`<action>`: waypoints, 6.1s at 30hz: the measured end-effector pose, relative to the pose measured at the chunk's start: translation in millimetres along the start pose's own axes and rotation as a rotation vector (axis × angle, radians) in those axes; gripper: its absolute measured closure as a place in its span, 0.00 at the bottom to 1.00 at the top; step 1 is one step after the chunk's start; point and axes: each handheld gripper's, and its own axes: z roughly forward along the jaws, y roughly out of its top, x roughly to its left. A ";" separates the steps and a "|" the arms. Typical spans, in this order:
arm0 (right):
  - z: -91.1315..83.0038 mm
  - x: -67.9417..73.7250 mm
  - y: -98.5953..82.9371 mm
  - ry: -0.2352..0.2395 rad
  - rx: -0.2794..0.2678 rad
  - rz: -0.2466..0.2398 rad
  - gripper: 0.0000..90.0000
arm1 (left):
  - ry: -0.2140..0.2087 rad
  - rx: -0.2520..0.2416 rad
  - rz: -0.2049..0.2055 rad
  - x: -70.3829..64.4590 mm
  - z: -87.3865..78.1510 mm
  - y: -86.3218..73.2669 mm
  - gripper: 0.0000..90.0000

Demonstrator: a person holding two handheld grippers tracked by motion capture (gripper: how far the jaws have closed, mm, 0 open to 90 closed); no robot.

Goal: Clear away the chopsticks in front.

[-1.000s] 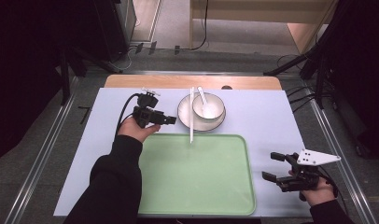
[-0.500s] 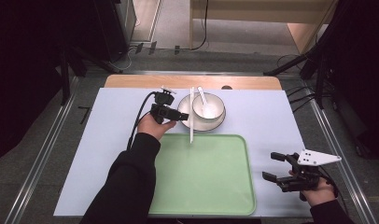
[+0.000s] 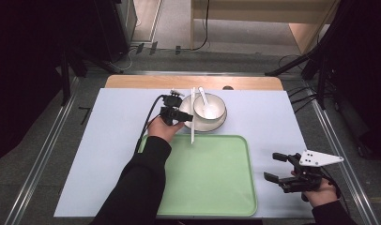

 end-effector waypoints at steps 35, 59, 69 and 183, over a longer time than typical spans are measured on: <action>0.3 0.1 0.3 0.006 0.005 -0.006 0.18 | -0.007 -0.026 -0.224 16.9 16.4 3.8 0.96; 1.0 1.2 0.2 0.008 0.005 -0.006 0.18 | -0.087 -0.075 -0.183 40.1 -69.7 -27.4 0.96; 0.8 0.9 0.1 0.007 0.004 -0.004 0.18 | -0.096 -0.088 -0.161 42.0 -91.9 -58.5 0.96; 4.4 0.6 2.3 0.022 0.008 -0.011 0.18 | -0.221 -0.059 0.053 13.8 -89.6 -60.1 0.37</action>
